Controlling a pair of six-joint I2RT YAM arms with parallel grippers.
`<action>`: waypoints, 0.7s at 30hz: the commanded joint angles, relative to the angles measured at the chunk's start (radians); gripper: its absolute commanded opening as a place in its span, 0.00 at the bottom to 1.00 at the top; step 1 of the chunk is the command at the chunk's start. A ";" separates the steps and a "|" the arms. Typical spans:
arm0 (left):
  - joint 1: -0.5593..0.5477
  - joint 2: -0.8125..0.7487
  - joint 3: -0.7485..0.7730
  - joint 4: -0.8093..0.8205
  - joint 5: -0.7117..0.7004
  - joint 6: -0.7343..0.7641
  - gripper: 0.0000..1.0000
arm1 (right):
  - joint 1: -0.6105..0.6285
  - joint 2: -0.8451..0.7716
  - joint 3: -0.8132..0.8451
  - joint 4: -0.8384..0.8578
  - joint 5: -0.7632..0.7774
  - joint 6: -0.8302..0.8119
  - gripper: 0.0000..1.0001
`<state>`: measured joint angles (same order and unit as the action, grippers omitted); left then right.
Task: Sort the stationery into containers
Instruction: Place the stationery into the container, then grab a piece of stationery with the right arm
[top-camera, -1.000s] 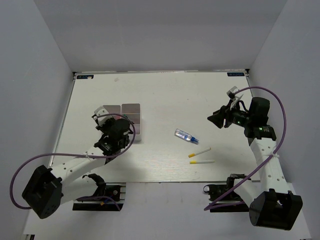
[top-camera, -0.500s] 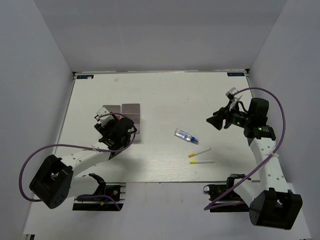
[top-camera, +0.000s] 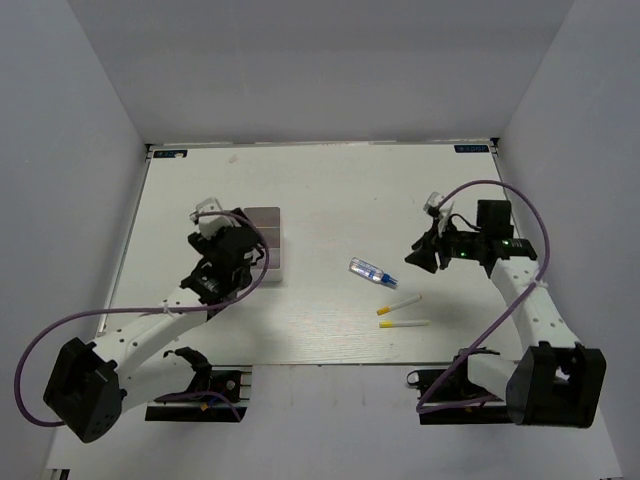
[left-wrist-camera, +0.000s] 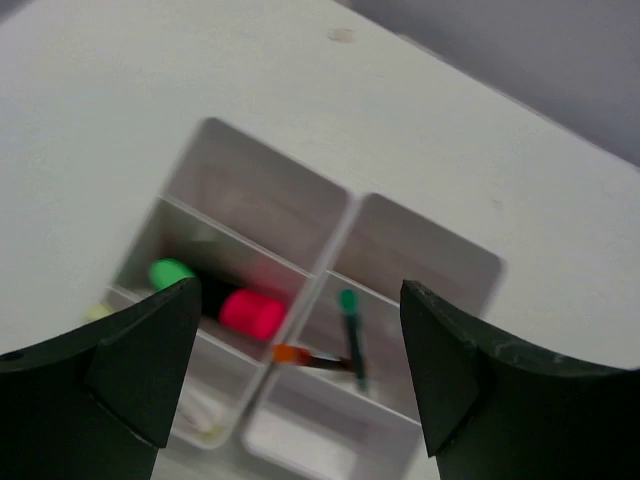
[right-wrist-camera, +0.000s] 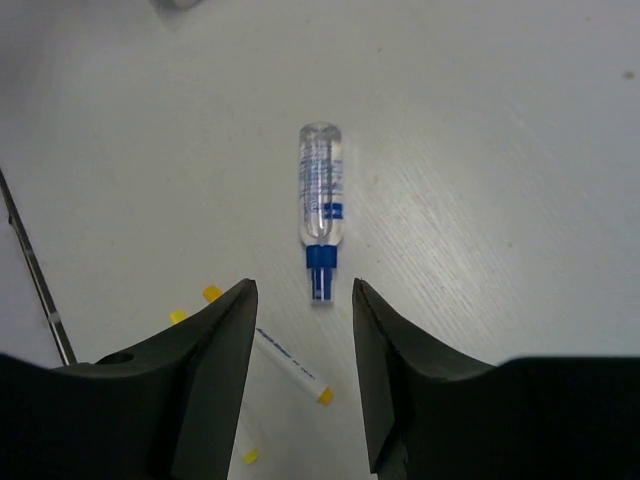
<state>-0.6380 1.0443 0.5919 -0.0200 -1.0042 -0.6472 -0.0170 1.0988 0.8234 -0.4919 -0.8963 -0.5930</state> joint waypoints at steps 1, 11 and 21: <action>-0.006 0.014 0.113 -0.049 0.367 0.104 0.91 | 0.083 0.074 0.031 -0.135 0.072 -0.253 0.48; -0.025 0.062 0.333 -0.300 0.910 0.187 1.00 | 0.229 0.112 -0.107 -0.174 0.298 -0.625 0.47; -0.025 -0.148 0.365 -0.506 0.921 0.314 1.00 | 0.354 0.171 -0.086 -0.303 0.279 -0.872 0.60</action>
<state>-0.6613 0.9485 0.9638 -0.4503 -0.1104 -0.3981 0.3016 1.2423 0.7048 -0.7517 -0.6224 -1.3743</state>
